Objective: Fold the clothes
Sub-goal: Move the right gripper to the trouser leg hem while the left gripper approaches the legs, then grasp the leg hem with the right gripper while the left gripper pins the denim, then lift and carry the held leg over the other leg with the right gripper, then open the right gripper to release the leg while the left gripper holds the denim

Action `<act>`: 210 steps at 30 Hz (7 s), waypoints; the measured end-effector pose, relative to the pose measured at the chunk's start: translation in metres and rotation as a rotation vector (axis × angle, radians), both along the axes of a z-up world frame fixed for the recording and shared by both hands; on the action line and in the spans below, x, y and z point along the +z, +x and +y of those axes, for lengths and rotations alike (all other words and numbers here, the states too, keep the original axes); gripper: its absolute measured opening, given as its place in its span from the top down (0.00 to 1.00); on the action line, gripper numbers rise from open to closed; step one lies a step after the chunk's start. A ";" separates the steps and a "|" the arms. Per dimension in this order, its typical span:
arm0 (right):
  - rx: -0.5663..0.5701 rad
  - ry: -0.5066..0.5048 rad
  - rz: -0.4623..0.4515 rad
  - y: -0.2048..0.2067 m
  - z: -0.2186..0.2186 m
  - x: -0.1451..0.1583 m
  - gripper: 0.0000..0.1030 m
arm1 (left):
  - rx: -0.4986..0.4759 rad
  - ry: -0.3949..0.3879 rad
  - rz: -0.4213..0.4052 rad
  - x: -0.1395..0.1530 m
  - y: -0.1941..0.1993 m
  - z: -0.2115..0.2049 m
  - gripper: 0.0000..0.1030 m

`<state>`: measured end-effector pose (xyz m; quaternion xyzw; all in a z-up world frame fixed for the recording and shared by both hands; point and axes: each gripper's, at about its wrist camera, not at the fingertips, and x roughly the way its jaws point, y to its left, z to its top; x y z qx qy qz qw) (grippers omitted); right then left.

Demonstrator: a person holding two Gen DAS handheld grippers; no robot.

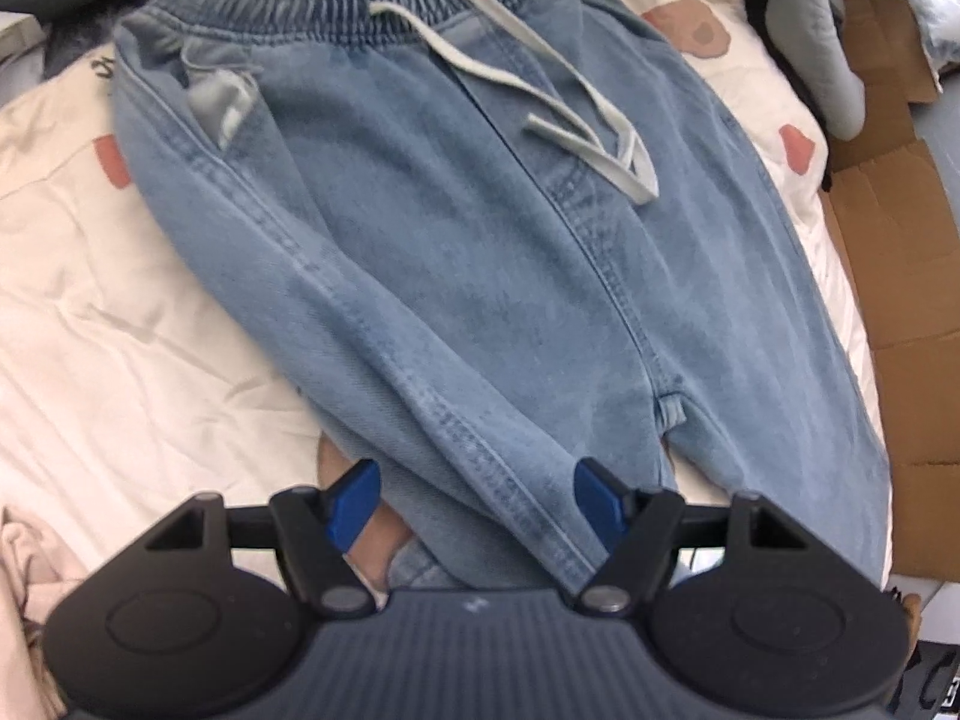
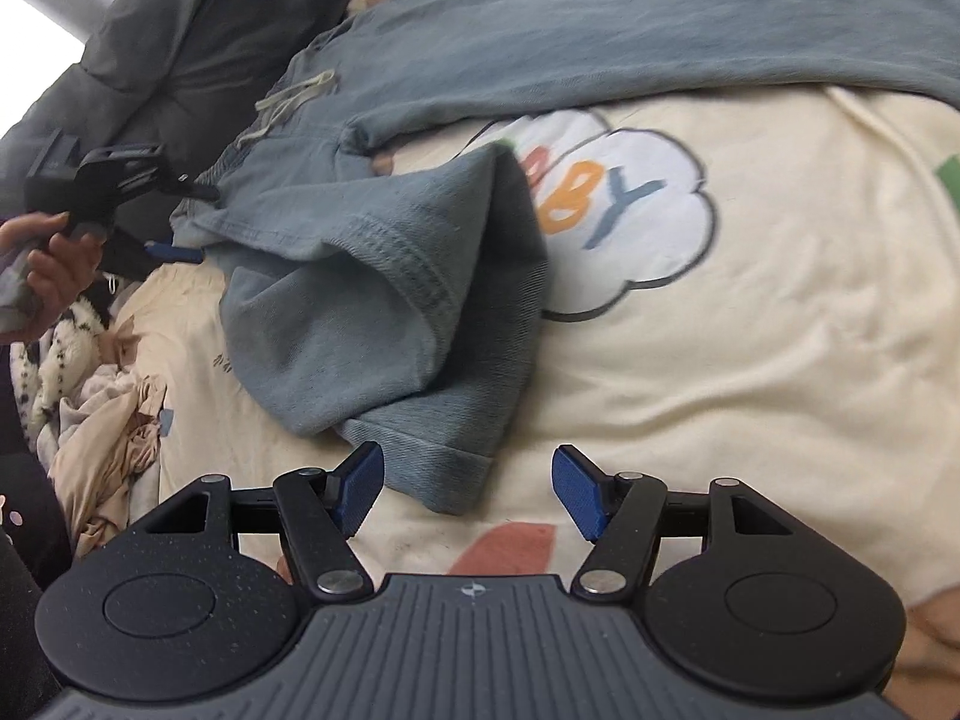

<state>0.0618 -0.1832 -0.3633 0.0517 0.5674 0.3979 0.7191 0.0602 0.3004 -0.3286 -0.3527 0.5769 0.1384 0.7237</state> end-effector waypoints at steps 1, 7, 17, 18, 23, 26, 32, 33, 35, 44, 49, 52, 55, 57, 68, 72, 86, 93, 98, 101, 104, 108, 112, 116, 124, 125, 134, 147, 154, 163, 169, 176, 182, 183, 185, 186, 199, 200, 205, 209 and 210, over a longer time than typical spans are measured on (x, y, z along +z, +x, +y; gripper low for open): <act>0.005 -0.003 0.004 0.001 0.004 -0.003 0.34 | 0.003 0.001 0.005 -0.003 0.001 -0.001 0.29; 0.005 0.005 0.065 0.004 0.020 -0.020 0.38 | 0.011 -0.013 0.017 -0.013 0.005 -0.007 0.39; 0.033 0.048 0.062 0.012 0.028 -0.008 0.87 | 0.006 -0.008 0.015 -0.004 0.006 -0.005 0.88; 0.033 0.065 0.058 0.013 0.025 -0.003 0.89 | -0.010 0.001 0.014 0.000 0.007 -0.004 0.89; 0.044 0.102 0.008 0.018 0.012 0.031 0.94 | -0.030 0.017 -0.020 0.023 0.002 0.004 0.92; 0.053 0.106 -0.036 0.022 0.004 0.055 0.94 | -0.022 0.021 -0.041 0.036 -0.004 0.012 0.93; 0.061 0.116 -0.131 0.033 -0.009 0.106 0.94 | -0.003 0.028 -0.085 0.061 -0.015 0.029 0.94; 0.068 0.119 -0.147 0.034 -0.008 0.115 0.94 | 0.002 0.028 -0.092 0.064 -0.017 0.032 0.94; 0.086 0.128 -0.179 0.035 -0.005 0.133 0.94 | 0.012 0.026 -0.109 0.071 -0.022 0.037 0.94; 0.165 0.186 -0.318 0.064 0.038 0.209 0.94 | 0.092 0.039 -0.216 0.098 -0.025 0.065 0.94; 0.225 0.211 -0.353 0.083 0.077 0.232 0.94 | 0.124 0.080 -0.217 0.102 -0.022 0.084 0.94; 0.252 0.222 -0.358 0.089 0.102 0.233 0.94 | 0.140 0.106 -0.208 0.102 -0.020 0.096 0.94; 0.266 0.240 -0.324 0.094 0.122 0.220 0.91 | 0.156 0.131 -0.200 0.102 -0.017 0.108 0.94; 0.274 0.239 -0.300 0.096 0.134 0.210 0.90 | 0.166 0.149 -0.195 0.103 -0.016 0.115 0.94; 0.209 0.165 -0.210 0.103 0.130 0.147 0.54 | 0.172 0.207 -0.149 0.083 -0.003 0.132 0.96; 0.133 0.135 -0.169 0.102 0.101 0.125 0.52 | 0.172 0.217 -0.141 0.078 0.003 0.133 0.96; 0.136 0.046 0.009 0.063 0.084 0.031 0.32 | 0.161 0.239 -0.120 0.072 0.008 0.131 0.96; 0.202 -0.008 -0.044 0.048 0.119 0.009 0.31 | 0.162 0.238 -0.108 0.070 0.006 0.131 0.96; 0.176 -0.029 -0.153 0.051 0.129 0.008 0.31 | 0.152 0.249 -0.099 0.070 0.007 0.130 0.96; 0.173 -0.011 -0.168 0.056 0.127 0.006 0.31 | 0.151 0.250 -0.093 0.068 0.008 0.129 0.96; 0.184 0.010 -0.172 0.060 0.128 0.002 0.31 | 0.150 0.247 -0.086 0.067 0.007 0.129 0.96; 0.262 0.040 -0.210 0.050 0.136 0.006 0.31 | 0.149 0.244 -0.082 0.065 0.005 0.129 0.96; 0.306 0.055 -0.212 0.044 0.139 0.007 0.44 | 0.160 0.235 -0.067 0.060 0.003 0.129 0.96; 0.285 0.053 -0.168 0.053 0.137 0.008 0.84 | 0.158 0.231 -0.064 0.062 0.001 0.127 0.96; 0.341 0.032 -0.212 0.053 0.103 0.067 0.86 | 0.167 0.182 -0.076 0.068 -0.014 0.122 0.96; 0.341 0.021 -0.222 0.053 0.095 0.077 0.86 | 0.166 0.176 -0.073 0.068 -0.017 0.120 0.96; 0.333 -0.132 -0.312 0.049 0.027 0.153 0.87 | 0.169 0.089 -0.053 0.069 -0.047 0.102 0.97; 0.311 -0.325 -0.465 0.042 -0.014 0.204 0.87 | 0.130 -0.029 -0.002 0.055 -0.088 0.061 0.97; 0.306 -0.375 -0.522 0.042 -0.026 0.231 0.88 | 0.106 -0.048 0.017 0.044 -0.091 0.045 0.97; 0.293 -0.325 -0.618 0.034 -0.021 0.300 0.88 | 0.109 -0.047 -0.003 0.049 -0.087 0.038 0.97; 0.311 -0.274 -0.746 0.019 -0.005 0.359 0.88 | 0.121 -0.050 -0.030 0.062 -0.088 0.041 0.97; 0.328 -0.258 -0.814 0.013 0.010 0.393 0.88 | 0.115 -0.045 -0.038 0.067 -0.089 0.040 0.97; 0.306 -0.339 -0.732 0.019 -0.007 0.348 0.88 | 0.091 -0.038 -0.004 0.050 -0.090 0.029 0.97; 0.303 -0.359 -0.717 0.018 -0.010 0.337 0.88 | 0.086 -0.036 0.007 0.045 -0.090 0.026 0.97; 0.301 -0.392 -0.686 0.015 -0.019 0.313 0.87 | 0.076 -0.030 0.029 0.034 -0.091 0.021 0.97; 0.298 -0.401 -0.667 0.012 -0.023 0.299 0.87 | 0.073 -0.025 0.042 0.029 -0.091 0.019 0.97; 0.152 -0.461 -0.259 -0.031 -0.090 0.131 0.73 | 0.044 0.039 0.149 -0.010 -0.099 0.009 0.97; 0.135 -0.460 -0.217 -0.035 -0.098 0.122 0.72 | 0.038 0.046 0.153 -0.011 -0.099 0.008 0.97; 0.026 -0.397 -0.097 -0.046 -0.138 0.111 0.60 | 0.010 0.078 0.171 -0.012 -0.095 0.006 0.97; -0.066 -0.375 -0.093 -0.038 -0.160 0.108 0.58 | 0.005 0.095 0.177 -0.009 -0.094 0.004 0.97; -0.084 -0.372 -0.095 -0.036 -0.163 0.105 0.58 | 0.006 0.099 0.176 -0.008 -0.094 0.004 0.97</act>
